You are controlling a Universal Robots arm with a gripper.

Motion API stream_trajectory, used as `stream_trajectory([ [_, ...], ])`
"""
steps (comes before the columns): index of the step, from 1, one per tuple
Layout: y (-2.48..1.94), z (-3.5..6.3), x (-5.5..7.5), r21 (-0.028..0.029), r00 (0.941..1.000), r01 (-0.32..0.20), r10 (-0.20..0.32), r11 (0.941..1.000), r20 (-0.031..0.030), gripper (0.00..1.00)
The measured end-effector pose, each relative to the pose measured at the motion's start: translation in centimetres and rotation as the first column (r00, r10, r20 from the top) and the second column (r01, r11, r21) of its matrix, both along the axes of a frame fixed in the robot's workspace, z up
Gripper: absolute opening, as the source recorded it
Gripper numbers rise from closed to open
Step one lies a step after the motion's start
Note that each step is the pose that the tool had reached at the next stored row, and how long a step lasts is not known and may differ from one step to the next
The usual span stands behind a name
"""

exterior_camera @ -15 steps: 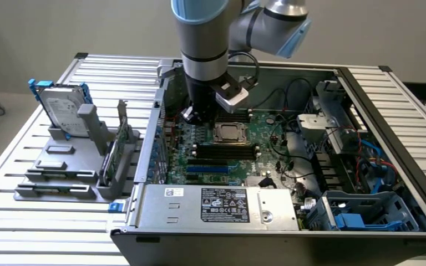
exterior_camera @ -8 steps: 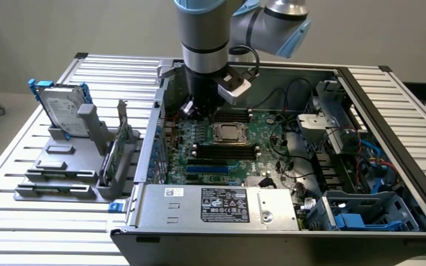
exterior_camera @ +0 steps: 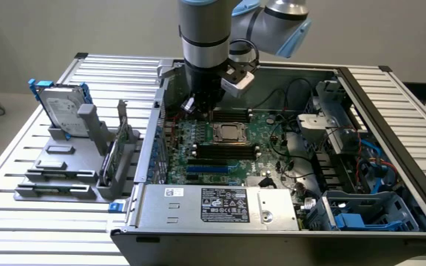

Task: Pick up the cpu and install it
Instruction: 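Install the first cpu locking lever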

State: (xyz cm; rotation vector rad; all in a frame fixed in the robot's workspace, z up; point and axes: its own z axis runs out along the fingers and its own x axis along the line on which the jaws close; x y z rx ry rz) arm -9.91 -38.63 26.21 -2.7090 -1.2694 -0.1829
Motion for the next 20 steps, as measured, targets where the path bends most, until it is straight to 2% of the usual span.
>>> stream_trajectory([
  [5, 0.04, 0.6, 0.0, -0.0024, 0.9972, -0.074, 0.074, 0.9972, -0.0001, 0.11],
  [10, 0.04, 1.05, 0.0, -0.0028, 0.9866, -0.163, 0.163, 0.9866, -0.0001, 0.11],
  [14, 0.04, 1.33, 0.0, -0.0031, 0.9723, -0.234, 0.234, 0.9723, -0.0001, 0.11],
  [20, 0.03, 1.62, 0.0, -0.0068, 0.941, -0.338, 0.338, 0.941, -0.0015, 0.11],
])
